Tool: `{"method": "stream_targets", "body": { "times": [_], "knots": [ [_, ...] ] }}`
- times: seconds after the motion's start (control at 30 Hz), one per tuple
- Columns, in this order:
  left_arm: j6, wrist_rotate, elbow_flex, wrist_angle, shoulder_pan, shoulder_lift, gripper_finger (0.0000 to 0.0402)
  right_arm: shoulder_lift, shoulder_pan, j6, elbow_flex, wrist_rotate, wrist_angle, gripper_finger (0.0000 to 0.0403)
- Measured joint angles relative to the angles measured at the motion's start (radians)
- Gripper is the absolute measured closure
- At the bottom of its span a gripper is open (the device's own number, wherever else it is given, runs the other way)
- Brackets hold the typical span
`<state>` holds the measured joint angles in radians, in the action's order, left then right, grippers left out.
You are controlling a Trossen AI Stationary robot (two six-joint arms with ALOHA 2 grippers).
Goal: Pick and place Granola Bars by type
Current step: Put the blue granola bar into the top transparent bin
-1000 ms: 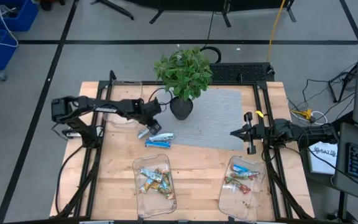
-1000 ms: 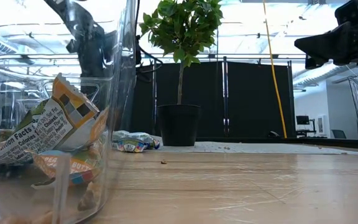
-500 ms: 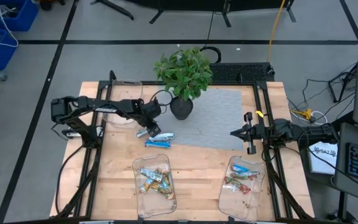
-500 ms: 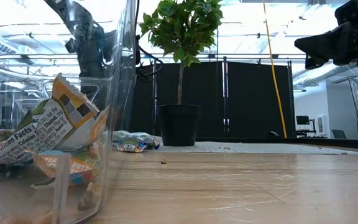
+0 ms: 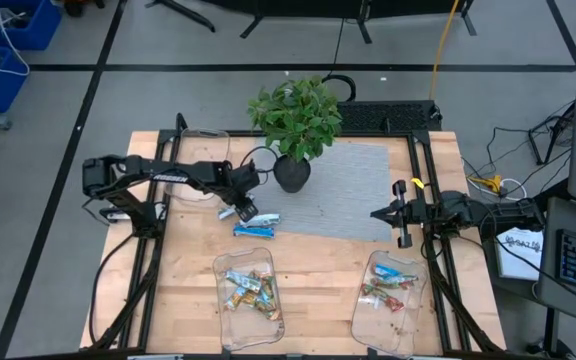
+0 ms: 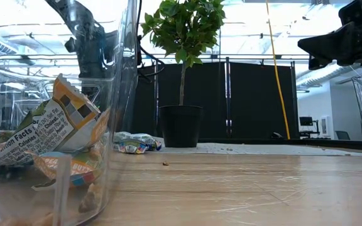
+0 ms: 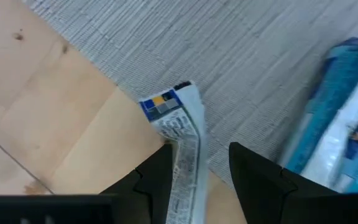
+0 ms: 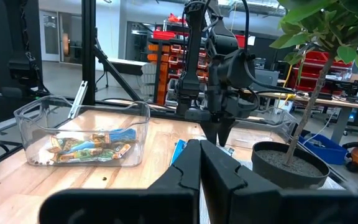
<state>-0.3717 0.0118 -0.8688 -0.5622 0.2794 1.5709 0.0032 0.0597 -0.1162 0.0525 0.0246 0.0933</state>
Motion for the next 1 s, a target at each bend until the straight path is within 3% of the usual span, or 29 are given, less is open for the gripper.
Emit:
{"method": "stream_targets", "body": {
  "times": [0.17, 0.43, 0.7, 1.0],
  "knots": [
    [0.010, 0.017, 0.000, -0.015, 0.001, 0.016, 0.0270, 0.000, 0.000, 0.000, 0.000, 0.000, 0.000, 0.0403],
    [0.045, 0.006, 0.000, 0.024, -0.011, 0.019, 0.0387, 0.000, 0.000, 0.000, 0.000, 0.000, 0.000, 0.0403],
    [0.089, 0.021, -0.010, 0.122, -0.062, 0.013, 0.0394, 0.000, 0.000, 0.000, 0.000, 0.000, 0.000, 0.0403],
    [0.143, 0.183, -0.105, 0.055, -0.135, -0.121, 0.0394, 0.002, 0.000, 0.000, 0.000, 0.000, 0.003, 0.0403]
  ]
}}
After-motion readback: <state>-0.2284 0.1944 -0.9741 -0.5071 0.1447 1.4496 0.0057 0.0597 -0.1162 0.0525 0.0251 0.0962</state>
